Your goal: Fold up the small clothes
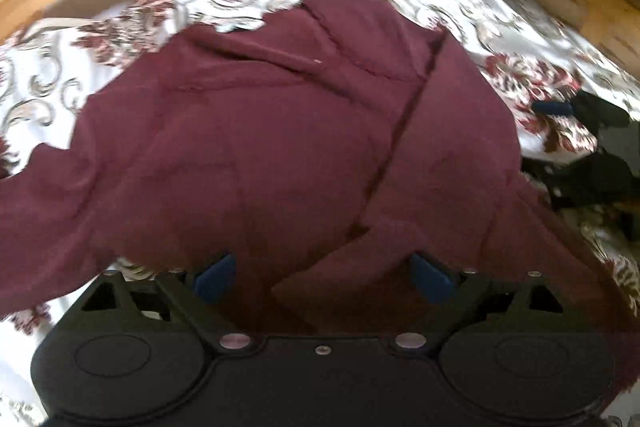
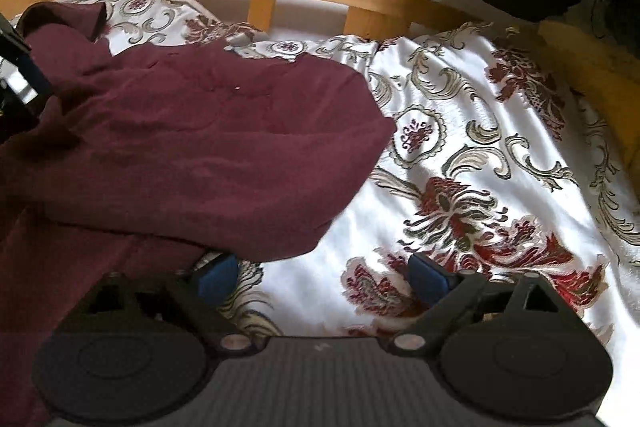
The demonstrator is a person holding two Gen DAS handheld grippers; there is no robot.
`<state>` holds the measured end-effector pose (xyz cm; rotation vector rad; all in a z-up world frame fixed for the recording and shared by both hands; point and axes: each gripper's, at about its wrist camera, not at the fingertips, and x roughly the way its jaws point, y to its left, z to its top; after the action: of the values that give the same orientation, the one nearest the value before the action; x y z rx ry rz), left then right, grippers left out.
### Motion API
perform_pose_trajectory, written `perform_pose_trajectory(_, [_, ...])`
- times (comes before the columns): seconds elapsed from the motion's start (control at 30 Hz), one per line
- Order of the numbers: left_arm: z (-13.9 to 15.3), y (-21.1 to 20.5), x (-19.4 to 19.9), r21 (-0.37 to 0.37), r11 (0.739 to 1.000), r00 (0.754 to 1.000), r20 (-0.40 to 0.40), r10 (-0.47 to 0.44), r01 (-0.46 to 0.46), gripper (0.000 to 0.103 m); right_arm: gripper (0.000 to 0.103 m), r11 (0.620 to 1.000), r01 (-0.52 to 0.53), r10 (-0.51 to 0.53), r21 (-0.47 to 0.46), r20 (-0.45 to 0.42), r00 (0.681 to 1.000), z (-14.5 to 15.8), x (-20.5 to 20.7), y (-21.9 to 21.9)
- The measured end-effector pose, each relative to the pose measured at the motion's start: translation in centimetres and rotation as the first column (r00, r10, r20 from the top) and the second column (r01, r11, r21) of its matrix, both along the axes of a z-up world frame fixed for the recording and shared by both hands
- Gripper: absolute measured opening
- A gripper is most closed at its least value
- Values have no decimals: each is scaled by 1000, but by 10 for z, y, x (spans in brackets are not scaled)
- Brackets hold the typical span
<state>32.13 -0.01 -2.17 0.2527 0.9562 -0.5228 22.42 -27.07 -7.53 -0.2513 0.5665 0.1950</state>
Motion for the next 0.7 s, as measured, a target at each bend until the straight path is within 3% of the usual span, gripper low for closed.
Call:
perform_pose_trajectory(0.07, [-3,-3,1,6,1000,1000,-29,1,-1,59,94,1000,-2,2,-12,14,1000,0,0,2])
perform_pose_trajectory(0.1, [-5,-4,3,16,1000,998,-52,21,-20,50,93,1000,-1,2,-22,33,999,1,-2,3])
perform_pose_trajectory(0.17, [-8,-3,3,48,996,991,-109,81,-76,19,89,999,-8,11,-42,76,997,3,-5,6])
perform_pose_trajectory(0.23, [-6,0,-3,41,992,983,-135,121,-116,9,81,998,-24,30,-64,101,994,3,-6,11])
perform_pose_trajectory(0.33, [0,4,-12,36,986,975,-149,167,-163,1,77,995,-38,45,-97,69,997,-2,-1,16])
perform_pose_trajectory(0.43, [4,8,-15,51,966,952,-166,257,-252,0,77,994,-42,47,-98,54,997,-4,2,17])
perform_pose_trajectory(0.47, [8,9,-19,35,967,957,-137,256,-253,1,77,995,-44,49,-95,53,997,-4,2,16])
perform_pose_trajectory(0.5, [12,9,-23,18,972,967,-97,235,-234,8,76,995,-46,51,-91,52,997,-4,2,16])
perform_pose_trajectory(0.57, [21,5,-28,32,981,981,-5,193,-192,47,76,995,-45,50,-88,52,997,-4,2,16])
perform_pose_trajectory(0.63, [23,0,-26,34,988,988,30,152,-153,64,76,995,-45,50,-87,51,997,-4,1,15])
perform_pose_trajectory(0.7, [22,-6,-21,18,995,994,44,101,-102,71,76,996,-45,49,-83,51,997,-4,1,15])
